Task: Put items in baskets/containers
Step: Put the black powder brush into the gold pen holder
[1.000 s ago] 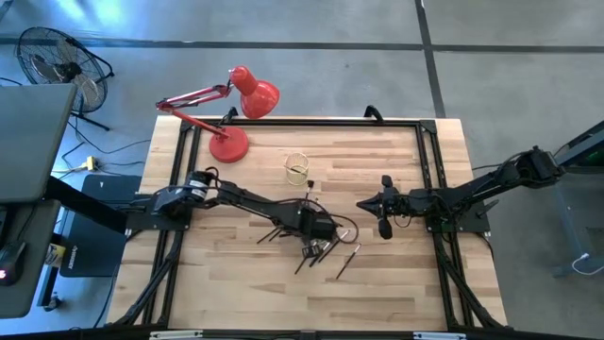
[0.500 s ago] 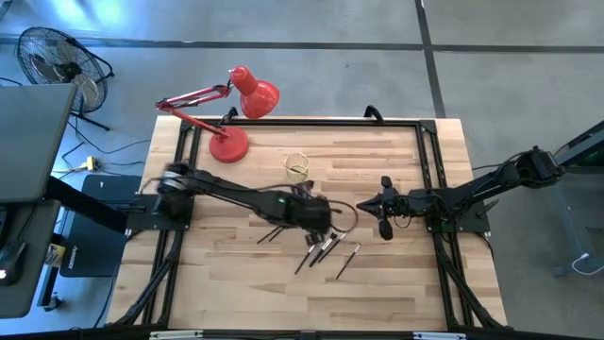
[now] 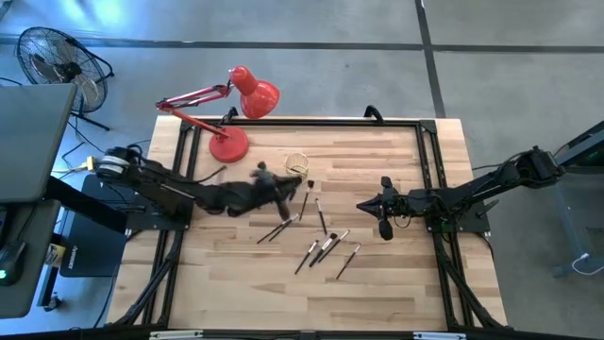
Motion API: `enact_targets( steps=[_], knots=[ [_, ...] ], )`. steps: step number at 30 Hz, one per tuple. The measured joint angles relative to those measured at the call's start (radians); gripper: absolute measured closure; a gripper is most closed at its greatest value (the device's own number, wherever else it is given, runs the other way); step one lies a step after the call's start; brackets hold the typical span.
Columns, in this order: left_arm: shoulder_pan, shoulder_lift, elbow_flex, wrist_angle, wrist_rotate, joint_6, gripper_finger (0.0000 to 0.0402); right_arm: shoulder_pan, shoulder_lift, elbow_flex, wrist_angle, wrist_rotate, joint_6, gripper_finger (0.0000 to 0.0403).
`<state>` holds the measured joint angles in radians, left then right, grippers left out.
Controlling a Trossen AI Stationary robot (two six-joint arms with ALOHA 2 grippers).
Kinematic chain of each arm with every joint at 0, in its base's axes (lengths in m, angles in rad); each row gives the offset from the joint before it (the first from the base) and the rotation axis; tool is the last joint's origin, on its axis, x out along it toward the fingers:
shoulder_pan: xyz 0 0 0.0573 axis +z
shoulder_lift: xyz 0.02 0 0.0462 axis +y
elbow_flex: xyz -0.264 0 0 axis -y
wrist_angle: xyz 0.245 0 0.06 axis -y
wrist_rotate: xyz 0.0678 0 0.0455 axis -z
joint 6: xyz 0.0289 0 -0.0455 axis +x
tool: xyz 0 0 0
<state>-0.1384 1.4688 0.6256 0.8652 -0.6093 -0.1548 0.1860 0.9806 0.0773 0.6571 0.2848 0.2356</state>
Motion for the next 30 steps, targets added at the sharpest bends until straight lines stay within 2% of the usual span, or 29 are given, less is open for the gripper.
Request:
enact_targets(
  steps=[4, 8, 10, 15, 20, 26, 30],
  knots=[
    [0.076, 0.046, -0.17, 0.53, 0.071, 0.097, 0.0373, 0.0, 0.0, 0.0, 0.004, 0.004, -0.001, 0.0399],
    [0.183, 0.145, -0.204, 0.699, 0.189, 0.1, 0.0373, 0.0, 0.0, 0.0, 0.006, 0.042, -0.021, 0.0402],
    [0.231, 0.174, -0.179, 0.693, 0.254, 0.092, 0.0373, 0.0, 0.0, 0.0, 0.006, 0.05, -0.032, 0.04],
    [0.312, 0.249, -0.119, 0.69, 0.336, 0.068, 0.0373, 0.0, 0.0, 0.0, 0.006, 0.049, -0.034, 0.04],
    [0.355, 0.278, -0.097, 0.683, 0.341, 0.084, 0.0373, 0.0, 0.0, 0.0, 0.003, 0.048, -0.035, 0.04],
    [0.39, 0.283, -0.095, 0.568, 0.35, 0.098, 0.0373, 0.0, 0.0, 0.0, -0.02, 0.046, -0.035, 0.0401],
    [0.389, 0.283, -0.095, 0.552, 0.35, 0.098, 0.0373, 0.0, 0.0, 0.0, -0.025, 0.051, -0.035, 0.04]
  ],
)
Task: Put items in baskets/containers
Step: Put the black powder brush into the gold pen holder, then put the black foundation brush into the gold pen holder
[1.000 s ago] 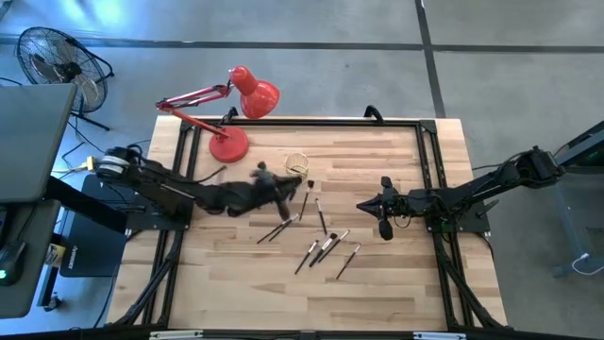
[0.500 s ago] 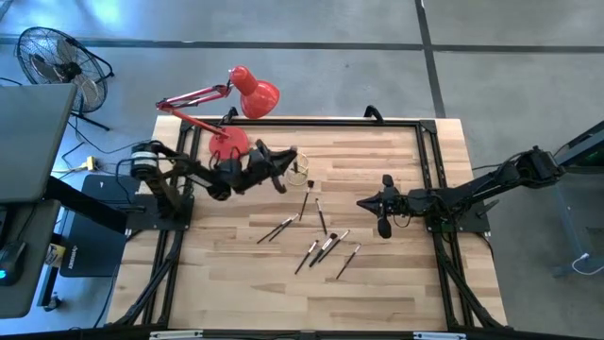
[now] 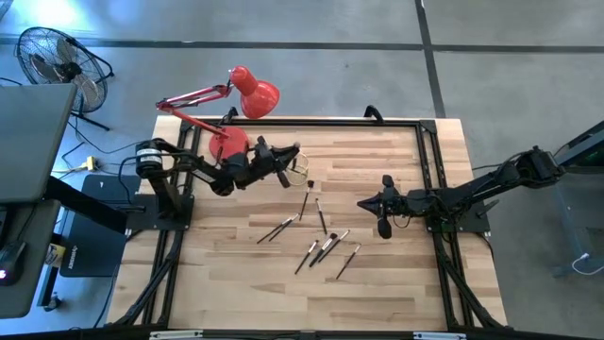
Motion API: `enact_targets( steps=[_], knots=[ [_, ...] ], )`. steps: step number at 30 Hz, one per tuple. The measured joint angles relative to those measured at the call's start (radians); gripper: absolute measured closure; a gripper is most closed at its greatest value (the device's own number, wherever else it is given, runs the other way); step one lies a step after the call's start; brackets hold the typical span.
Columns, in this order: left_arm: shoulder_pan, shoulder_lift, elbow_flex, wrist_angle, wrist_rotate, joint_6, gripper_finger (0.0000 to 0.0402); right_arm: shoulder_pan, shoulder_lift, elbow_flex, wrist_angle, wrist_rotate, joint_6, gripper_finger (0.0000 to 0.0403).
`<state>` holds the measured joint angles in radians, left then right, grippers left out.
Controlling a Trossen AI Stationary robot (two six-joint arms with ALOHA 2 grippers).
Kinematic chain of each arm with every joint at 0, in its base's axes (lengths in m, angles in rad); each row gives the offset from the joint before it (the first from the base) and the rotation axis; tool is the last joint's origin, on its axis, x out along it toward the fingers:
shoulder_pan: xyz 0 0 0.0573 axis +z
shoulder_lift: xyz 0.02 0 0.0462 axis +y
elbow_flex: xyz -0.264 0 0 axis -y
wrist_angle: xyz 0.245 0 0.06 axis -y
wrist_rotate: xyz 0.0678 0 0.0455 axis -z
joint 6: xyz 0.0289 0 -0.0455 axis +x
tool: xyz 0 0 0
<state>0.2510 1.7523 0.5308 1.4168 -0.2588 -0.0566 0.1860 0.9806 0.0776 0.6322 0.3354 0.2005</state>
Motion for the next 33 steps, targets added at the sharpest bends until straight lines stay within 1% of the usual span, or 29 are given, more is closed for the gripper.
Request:
enact_targets(
  steps=[2, 3, 7, 9, 11, 16, 18, 20, 24, 25, 27, 29, 31, 33],
  knots=[
    [0.0, 0.0, 0.0, -0.015, 0.0, 0.0, 0.037, 0.0, 0.0, 0.0, -0.001, 0.006, 0.0, 0.0399],
    [0.0, 0.0, 0.0, -0.027, 0.0, -0.001, 0.0361, 0.0, 0.0, 0.0, -0.001, 0.006, 0.0, 0.0399],
    [-0.002, 0.0, 0.0, -0.075, -0.002, -0.024, 0.031, 0.0, 0.0, 0.0, -0.001, 0.006, -0.001, 0.0402],
    [-0.002, 0.0, 0.0, -0.086, -0.002, -0.03, 0.0293, 0.0, 0.0, 0.0, -0.001, 0.006, -0.001, 0.0401],
    [-0.002, 0.0, 0.0, -0.091, -0.009, -0.031, 0.0285, 0.0, 0.0, 0.0, -0.001, 0.006, -0.003, 0.0399],
    [-0.002, 0.0, 0.0, -0.085, -0.013, -0.031, 0.028, 0.0, 0.0, 0.0, -0.001, 0.006, -0.003, 0.0401],
    [-0.002, 0.0, 0.001, -0.074, -0.013, -0.03, 0.0286, 0.0, 0.0, 0.0, -0.001, 0.006, -0.003, 0.0401],
    [-0.002, 0.0, 0.014, -0.078, -0.012, -0.028, 0.0305, 0.0, 0.0, 0.0, -0.001, 0.006, -0.002, 0.04],
    [-0.008, 0.0, 0.055, -0.117, 0.06, 0.002, 0.0382, 0.0, 0.0, 0.0, -0.006, 0.006, -0.002, 0.0399],
    [-0.016, 0.0, 0.071, -0.147, 0.076, 0.004, 0.0391, 0.0, 0.0, 0.0, -0.008, 0.007, -0.002, 0.04],
    [-0.038, 0.0, 0.108, -0.231, 0.067, 0.007, 0.039, 0.0, 0.0, 0.0, -0.011, 0.006, -0.002, 0.0401],
    [-0.066, 0.0, 0.158, -0.346, 0.037, 0.023, 0.0394, 0.0, 0.0, 0.0, -0.015, 0.007, -0.002, 0.0401],
    [-0.098, -0.007, 0.218, -0.493, 0.031, 0.051, 0.0399, 0.0, 0.0, 0.0, -0.015, 0.007, -0.002, 0.0399],
    [-0.129, -0.019, 0.298, -0.676, 0.031, 0.052, 0.0398, 0.0, 0.0, 0.0, -0.015, 0.007, -0.002, 0.0399]
  ],
)
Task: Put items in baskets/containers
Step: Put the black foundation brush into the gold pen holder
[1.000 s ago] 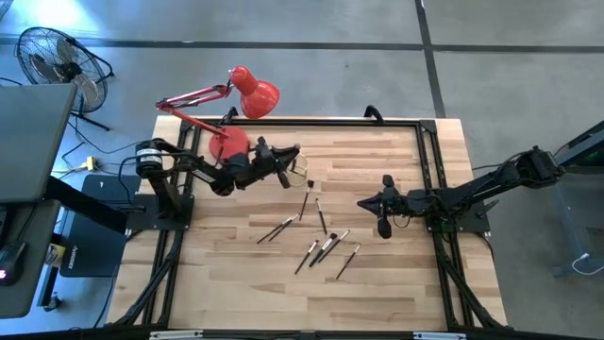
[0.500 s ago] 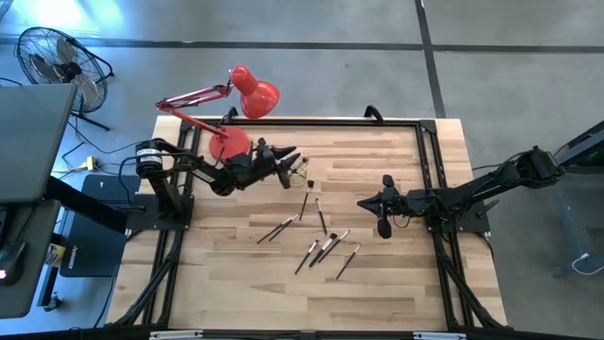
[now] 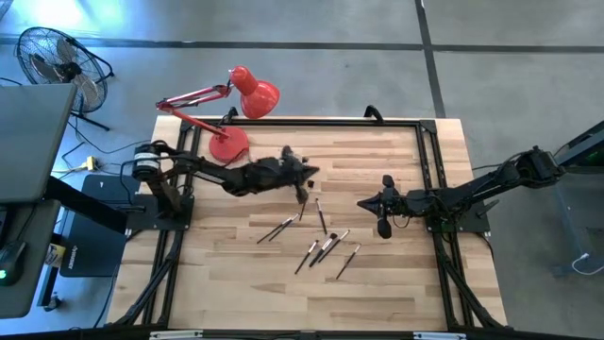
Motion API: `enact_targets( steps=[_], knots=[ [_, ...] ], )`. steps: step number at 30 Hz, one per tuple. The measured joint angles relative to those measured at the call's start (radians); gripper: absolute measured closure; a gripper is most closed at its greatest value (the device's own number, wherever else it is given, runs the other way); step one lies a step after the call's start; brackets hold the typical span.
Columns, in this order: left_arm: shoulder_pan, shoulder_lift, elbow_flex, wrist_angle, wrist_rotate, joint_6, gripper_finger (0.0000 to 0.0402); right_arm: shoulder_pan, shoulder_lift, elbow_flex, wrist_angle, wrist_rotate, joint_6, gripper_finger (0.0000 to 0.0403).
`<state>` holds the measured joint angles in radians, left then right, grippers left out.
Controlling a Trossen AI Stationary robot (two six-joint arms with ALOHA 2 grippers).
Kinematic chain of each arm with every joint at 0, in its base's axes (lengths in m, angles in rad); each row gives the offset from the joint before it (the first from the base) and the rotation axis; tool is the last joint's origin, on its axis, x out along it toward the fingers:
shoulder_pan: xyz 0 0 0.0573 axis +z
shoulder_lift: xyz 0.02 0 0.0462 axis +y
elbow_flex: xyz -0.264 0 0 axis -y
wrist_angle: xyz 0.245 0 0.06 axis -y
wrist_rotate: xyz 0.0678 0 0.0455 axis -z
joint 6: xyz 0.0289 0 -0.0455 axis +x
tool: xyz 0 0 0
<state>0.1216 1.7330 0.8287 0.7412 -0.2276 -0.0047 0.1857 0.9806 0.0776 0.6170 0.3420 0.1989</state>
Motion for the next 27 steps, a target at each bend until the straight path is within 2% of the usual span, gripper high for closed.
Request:
enact_targets(
  steps=[2, 6, 8, 10, 14, 19, 22, 27],
  knots=[
    [-0.031, -0.002, 0.1, -0.236, -0.002, -0.037, 0.04, 0.0, 0.0, 0.0, -0.001, 0.0, 0.0, 0.04],
    [-0.082, 0.001, 0.323, -0.797, -0.008, -0.231, 0.04, 0.0, 0.0, 0.0, -0.006, 0.0, -0.001, 0.0401],
    [-0.111, 0.015, 0.408, -0.967, -0.003, -0.3, 0.04, 0.0, 0.0, 0.0, -0.008, 0.005, -0.001, 0.0399],
    [-0.146, 0.028, 0.442, -1.085, -0.008, -0.342, 0.0401, 0.0, 0.0, 0.0, -0.008, 0.013, -0.001, 0.0397],
    [-0.217, 0.027, 0.449, -1.19, -0.024, -0.428, 0.0401, 0.0, 0.0, 0.0, -0.008, 0.021, 0.002, 0.0397],
    [-0.284, 0.028, 0.447, -1.373, -0.1, -0.524, 0.0401, 0.0, 0.0, 0.0, -0.008, 0.022, 0.011, 0.0401],
    [-0.308, 0.027, 0.405, -1.376, -0.095, -0.551, 0.0401, 0.0, 0.0, 0.0, -0.008, 0.022, 0.026, 0.04],
    [-0.325, 0.007, 0.263, -1.304, -0.089, -0.622, 0.0401, 0.0, 0.0, 0.0, -0.008, 0.023, 0.029, 0.0395]
  ],
)
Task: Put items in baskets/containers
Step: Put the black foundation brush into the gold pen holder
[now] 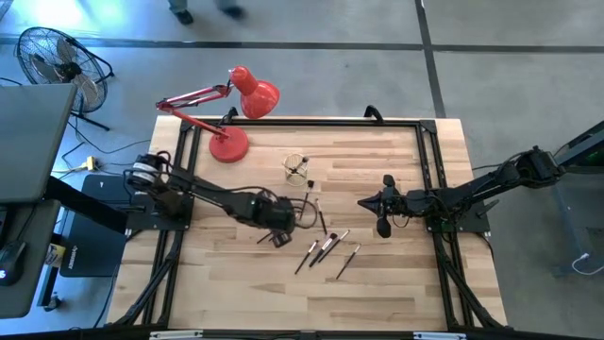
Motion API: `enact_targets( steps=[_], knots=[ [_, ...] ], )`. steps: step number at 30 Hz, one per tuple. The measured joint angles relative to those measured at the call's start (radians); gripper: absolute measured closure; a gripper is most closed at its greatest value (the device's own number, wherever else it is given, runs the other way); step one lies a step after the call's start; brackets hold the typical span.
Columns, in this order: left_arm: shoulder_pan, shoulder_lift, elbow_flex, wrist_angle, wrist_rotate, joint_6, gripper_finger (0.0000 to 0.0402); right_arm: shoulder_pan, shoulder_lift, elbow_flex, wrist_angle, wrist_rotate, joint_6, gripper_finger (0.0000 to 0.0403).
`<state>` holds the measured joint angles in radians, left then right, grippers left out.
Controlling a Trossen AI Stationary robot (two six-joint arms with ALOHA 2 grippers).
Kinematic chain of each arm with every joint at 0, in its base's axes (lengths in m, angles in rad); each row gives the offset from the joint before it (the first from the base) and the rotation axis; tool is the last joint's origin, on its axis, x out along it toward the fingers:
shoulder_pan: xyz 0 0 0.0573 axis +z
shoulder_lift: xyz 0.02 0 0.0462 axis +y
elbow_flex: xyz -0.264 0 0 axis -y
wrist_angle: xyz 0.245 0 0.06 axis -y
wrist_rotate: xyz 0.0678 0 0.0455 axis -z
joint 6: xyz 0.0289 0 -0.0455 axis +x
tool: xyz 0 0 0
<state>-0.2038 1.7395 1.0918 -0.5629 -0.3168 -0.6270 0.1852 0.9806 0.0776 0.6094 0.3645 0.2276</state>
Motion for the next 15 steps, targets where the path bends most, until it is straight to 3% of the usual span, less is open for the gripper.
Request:
enact_targets(
  steps=[6, 10, 15],
  knots=[
    [0.001, -0.08, -0.181, 0.165, 0.044, -0.006, 0.0401, 0.0, 0.0, 0.0, 0.0, 0.0, 0.001, 0.0398],
    [0.0, -0.168, -0.255, 0.163, 0.013, 0.04, 0.0401, 0.0, 0.001, 0.0, 0.063, -0.007, 0.051, 0.04],
    [0.003, -0.257, -0.305, 0.176, -0.036, 0.07, 0.0401, 0.011, 0.055, 0.121, 0.025, -0.018, -0.001, 0.0402]
  ],
)
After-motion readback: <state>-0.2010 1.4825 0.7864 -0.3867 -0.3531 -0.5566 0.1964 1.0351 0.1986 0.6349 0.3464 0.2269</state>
